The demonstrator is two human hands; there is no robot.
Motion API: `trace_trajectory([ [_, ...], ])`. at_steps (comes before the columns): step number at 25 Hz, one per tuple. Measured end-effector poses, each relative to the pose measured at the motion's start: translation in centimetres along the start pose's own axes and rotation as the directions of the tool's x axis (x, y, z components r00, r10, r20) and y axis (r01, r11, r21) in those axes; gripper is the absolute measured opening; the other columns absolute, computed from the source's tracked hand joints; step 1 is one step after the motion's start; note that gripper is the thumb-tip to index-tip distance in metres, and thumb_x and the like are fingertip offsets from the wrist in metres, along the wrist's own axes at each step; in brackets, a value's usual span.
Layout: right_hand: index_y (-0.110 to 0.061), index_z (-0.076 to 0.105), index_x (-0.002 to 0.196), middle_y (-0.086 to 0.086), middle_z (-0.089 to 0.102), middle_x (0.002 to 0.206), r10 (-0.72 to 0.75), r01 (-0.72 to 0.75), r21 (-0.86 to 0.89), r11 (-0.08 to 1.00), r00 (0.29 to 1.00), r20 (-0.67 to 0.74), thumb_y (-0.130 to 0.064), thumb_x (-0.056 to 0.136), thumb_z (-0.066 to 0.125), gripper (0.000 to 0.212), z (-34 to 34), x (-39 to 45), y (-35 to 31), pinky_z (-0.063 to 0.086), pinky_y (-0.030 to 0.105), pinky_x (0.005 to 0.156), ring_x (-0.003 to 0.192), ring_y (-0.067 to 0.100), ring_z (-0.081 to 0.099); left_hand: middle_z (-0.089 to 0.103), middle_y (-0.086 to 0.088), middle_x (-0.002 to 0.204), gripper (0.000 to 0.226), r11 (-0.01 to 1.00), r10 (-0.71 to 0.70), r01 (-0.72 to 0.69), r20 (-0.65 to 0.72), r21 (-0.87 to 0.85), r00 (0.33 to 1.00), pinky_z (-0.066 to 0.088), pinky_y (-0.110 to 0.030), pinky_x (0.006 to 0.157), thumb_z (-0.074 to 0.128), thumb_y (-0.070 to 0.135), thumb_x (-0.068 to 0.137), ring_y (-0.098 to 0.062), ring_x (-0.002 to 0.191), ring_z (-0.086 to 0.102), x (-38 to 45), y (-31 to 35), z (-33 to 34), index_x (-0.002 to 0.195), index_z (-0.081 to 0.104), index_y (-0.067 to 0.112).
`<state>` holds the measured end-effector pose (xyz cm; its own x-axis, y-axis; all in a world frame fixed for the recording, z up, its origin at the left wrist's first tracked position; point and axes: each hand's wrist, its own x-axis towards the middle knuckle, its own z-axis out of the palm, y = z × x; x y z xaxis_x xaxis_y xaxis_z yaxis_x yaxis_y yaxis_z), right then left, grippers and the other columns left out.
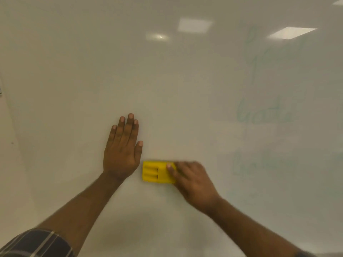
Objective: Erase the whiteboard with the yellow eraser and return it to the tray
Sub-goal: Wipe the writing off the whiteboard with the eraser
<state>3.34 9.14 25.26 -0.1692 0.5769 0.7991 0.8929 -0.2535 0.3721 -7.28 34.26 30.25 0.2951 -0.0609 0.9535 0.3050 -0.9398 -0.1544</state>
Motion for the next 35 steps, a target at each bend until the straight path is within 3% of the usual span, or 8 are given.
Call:
trace_trajectory([
  [5,-0.013,0.058,0.134,0.012,0.066,0.121,-0.118,0.130,-0.087,0.988,0.983,0.138,-0.017,0.088,0.061,0.046,-0.5,-5.4,0.4,0.038,0.039,0.099,0.102,0.032,0.065,0.007,-0.005,0.170,0.064,1.000,-0.024,0.024,-0.002,-0.003,1.000,0.010,-0.042,0.128,0.033,0.033,0.105,-0.025,0.158,0.008,-0.2,0.2,-0.2,0.162,0.012,0.010],
  [11,-0.004,0.054,0.135,0.018,0.060,0.129,0.197,-0.195,0.029,0.980,0.974,-0.115,-0.019,0.089,0.068,0.050,-1.3,1.1,2.4,0.045,0.042,0.096,0.109,0.038,0.058,0.004,-0.001,0.171,0.063,0.998,-0.055,0.054,-0.023,-0.008,0.998,0.009,-0.041,0.128,0.031,0.031,0.106,-0.024,0.158,0.008,-0.7,0.1,0.2,0.162,0.013,0.011],
  [15,-0.008,0.056,0.135,0.017,0.063,0.125,-0.044,0.044,0.018,0.999,0.999,0.024,-0.009,0.088,0.065,0.048,2.6,-2.5,-2.0,0.044,0.042,0.100,0.109,0.036,0.060,0.003,0.000,0.171,0.063,0.999,-0.034,0.034,-0.021,-0.021,0.999,0.008,-0.041,0.128,0.031,0.031,0.106,-0.025,0.158,0.008,-0.9,-0.3,0.3,0.162,0.012,0.012],
  [19,-0.014,0.061,0.130,0.010,0.068,0.120,-0.209,0.224,-0.066,0.972,0.962,0.175,-0.009,0.099,0.037,0.039,0.6,-9.8,-0.2,0.037,0.039,0.107,0.106,0.029,0.066,0.003,-0.001,0.171,0.062,0.999,-0.011,0.011,0.001,-0.038,1.000,0.008,-0.042,0.128,0.028,0.033,0.107,-0.025,0.158,0.007,-1.1,-0.7,0.1,0.162,0.010,0.011],
  [24,-0.010,0.054,0.135,0.018,0.065,0.123,0.032,-0.029,-0.147,0.989,0.999,0.018,-0.016,0.089,0.066,0.048,-4.0,-6.1,5.8,0.041,0.043,0.098,0.105,0.038,0.064,0.002,-0.002,0.171,0.062,0.999,-0.037,0.037,-0.011,-0.022,0.999,0.009,-0.043,0.128,0.029,0.031,0.107,-0.025,0.158,0.007,-1.5,-0.4,0.3,0.162,0.011,0.010],
  [27,-0.006,0.055,0.135,0.018,0.061,0.128,0.197,-0.205,-0.066,0.976,0.974,-0.113,-0.020,0.088,0.071,0.051,-3.8,-1.7,5.7,0.045,0.043,0.095,0.108,0.038,0.059,0.001,-0.001,0.171,0.062,0.999,-0.042,0.042,-0.009,-0.017,0.999,0.009,-0.043,0.128,0.030,0.030,0.107,-0.025,0.158,0.007,-1.5,-0.3,0.2,0.162,0.010,0.010],
  [30,-0.005,0.059,0.131,0.019,0.064,0.122,0.071,-0.074,-0.042,0.996,0.995,-0.070,-0.014,0.086,0.071,0.048,-1.3,-3.4,2.4,0.047,0.042,0.092,0.103,0.038,0.062,0.001,-0.001,0.171,0.063,0.999,-0.045,0.045,-0.013,-0.016,0.999,0.008,-0.042,0.128,0.031,0.030,0.106,-0.024,0.158,0.005,-1.7,-0.3,0.4,0.162,0.010,0.011],
  [35,-0.012,0.064,0.127,0.011,0.069,0.111,-0.236,0.255,-0.070,0.964,0.949,0.207,-0.012,0.086,0.066,0.041,0.3,-9.6,-0.6,0.051,0.038,0.092,0.095,0.030,0.066,0.006,-0.003,0.170,0.061,0.999,-0.031,0.031,-0.005,-0.026,1.000,0.007,-0.042,0.128,0.028,0.032,0.107,-0.024,0.158,0.006,-1.7,-0.2,0.3,0.162,0.011,0.010],
])
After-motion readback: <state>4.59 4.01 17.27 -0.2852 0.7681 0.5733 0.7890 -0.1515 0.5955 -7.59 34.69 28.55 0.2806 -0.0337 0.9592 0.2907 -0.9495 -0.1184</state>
